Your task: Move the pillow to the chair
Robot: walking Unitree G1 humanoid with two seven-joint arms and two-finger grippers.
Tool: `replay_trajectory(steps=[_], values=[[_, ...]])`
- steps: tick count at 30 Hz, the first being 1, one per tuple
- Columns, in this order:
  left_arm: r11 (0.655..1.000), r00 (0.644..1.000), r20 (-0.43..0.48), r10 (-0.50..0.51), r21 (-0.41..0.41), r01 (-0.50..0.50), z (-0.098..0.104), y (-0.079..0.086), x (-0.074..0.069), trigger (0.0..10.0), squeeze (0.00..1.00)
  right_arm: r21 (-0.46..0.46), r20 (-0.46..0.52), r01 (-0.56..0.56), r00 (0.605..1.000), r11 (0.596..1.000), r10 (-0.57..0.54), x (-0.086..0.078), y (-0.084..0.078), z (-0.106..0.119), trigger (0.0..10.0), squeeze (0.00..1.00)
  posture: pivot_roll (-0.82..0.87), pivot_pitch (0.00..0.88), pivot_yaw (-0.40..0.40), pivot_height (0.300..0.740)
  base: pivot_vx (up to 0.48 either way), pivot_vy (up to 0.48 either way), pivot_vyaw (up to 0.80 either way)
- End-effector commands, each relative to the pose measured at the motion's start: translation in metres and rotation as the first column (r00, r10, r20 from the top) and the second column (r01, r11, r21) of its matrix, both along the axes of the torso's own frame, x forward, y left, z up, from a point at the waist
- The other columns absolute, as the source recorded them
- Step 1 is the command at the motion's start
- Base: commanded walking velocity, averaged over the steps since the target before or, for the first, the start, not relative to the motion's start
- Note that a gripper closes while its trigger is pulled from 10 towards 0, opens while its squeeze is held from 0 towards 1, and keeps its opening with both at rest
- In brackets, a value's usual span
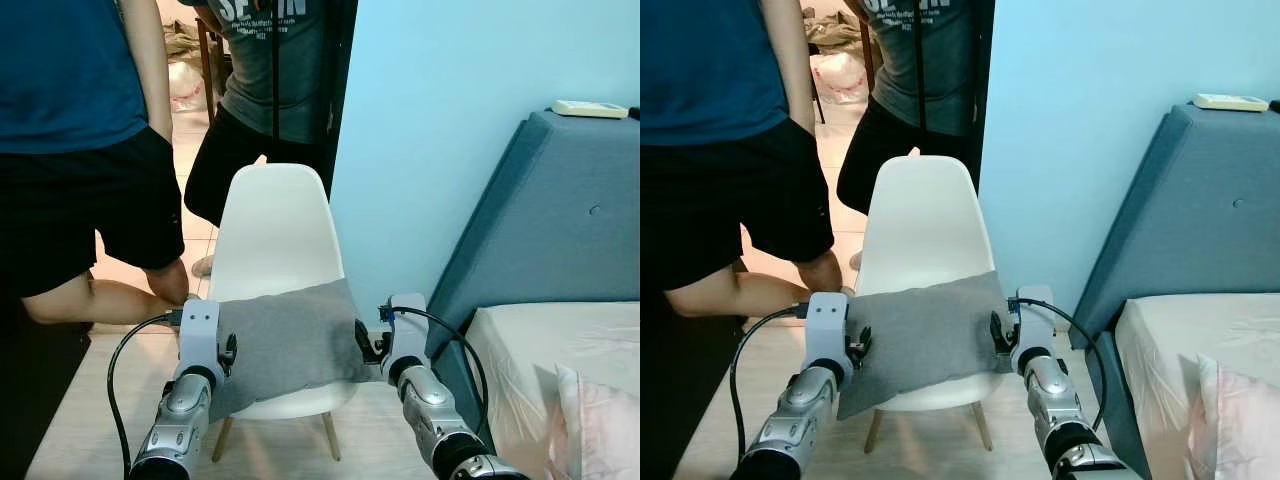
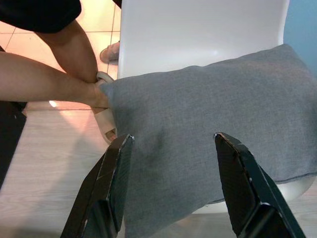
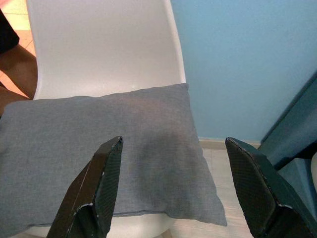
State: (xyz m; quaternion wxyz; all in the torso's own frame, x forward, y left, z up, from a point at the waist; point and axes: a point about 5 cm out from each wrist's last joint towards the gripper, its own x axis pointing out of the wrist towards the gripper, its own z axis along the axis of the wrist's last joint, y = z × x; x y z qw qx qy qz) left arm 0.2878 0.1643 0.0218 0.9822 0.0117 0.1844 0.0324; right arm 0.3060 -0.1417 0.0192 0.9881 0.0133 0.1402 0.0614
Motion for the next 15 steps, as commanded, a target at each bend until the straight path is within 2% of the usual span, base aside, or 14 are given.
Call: replay_trajectory(steps=[1,15], values=[[1.000,1.000,-0.002,-0.004,0.006,0.004,-0.0010,0.0009,0.0006,10.0,0.00,-0.002,-0.008,0.015,1.000,1.000,-0.015,-0.0024,-0.0027,-0.0028,10.0,0.00,0.09,0.000,-0.065,0.740,0.000,0.000,0.00],[1.000,1.000,0.007,0.005,0.003,-0.005,-0.0004,-0.0007,0.0015,10.0,0.00,-0.008,-0.001,0.032,0.999,0.999,-0.032,-0.0012,-0.0076,-0.0013,10.0,0.00,0.09,0.000,-0.070,0.740,0.000,0.000,0.00]])
